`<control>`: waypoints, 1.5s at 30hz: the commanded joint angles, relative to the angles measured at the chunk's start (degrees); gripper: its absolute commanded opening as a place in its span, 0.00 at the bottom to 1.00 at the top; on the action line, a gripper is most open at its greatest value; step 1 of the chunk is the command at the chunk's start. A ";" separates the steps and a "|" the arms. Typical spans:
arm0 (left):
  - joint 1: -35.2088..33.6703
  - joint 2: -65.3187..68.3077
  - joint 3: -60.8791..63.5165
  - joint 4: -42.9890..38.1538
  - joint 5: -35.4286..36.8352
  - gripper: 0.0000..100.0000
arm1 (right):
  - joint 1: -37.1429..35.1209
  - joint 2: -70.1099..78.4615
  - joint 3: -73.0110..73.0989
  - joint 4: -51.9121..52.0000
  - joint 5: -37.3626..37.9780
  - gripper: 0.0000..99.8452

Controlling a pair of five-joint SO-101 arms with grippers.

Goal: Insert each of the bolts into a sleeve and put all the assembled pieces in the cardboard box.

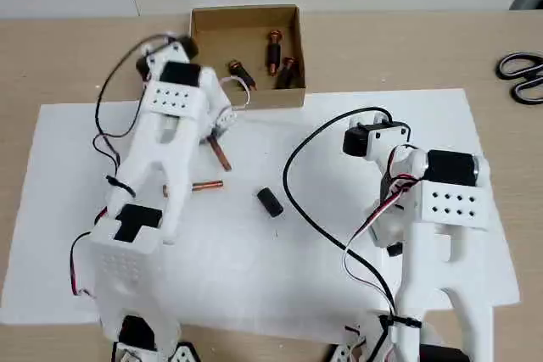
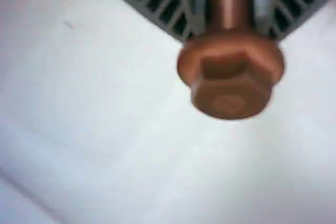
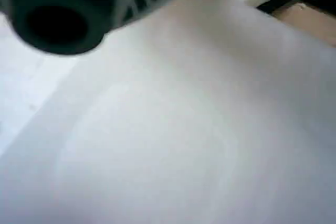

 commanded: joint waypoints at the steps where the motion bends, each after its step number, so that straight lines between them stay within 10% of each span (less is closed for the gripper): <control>1: -0.18 -4.75 -10.95 6.07 -1.05 0.01 | -0.13 -1.71 -4.48 0.31 0.44 0.00; 22: 4.04 -27.87 -12.97 10.37 -9.58 0.01 | -19.56 -22.90 -3.69 -11.12 -31.65 0.00; 45: 4.13 -57.85 18.59 -1.05 -2.99 0.01 | -38.90 -62.20 33.32 -26.95 -32.26 0.00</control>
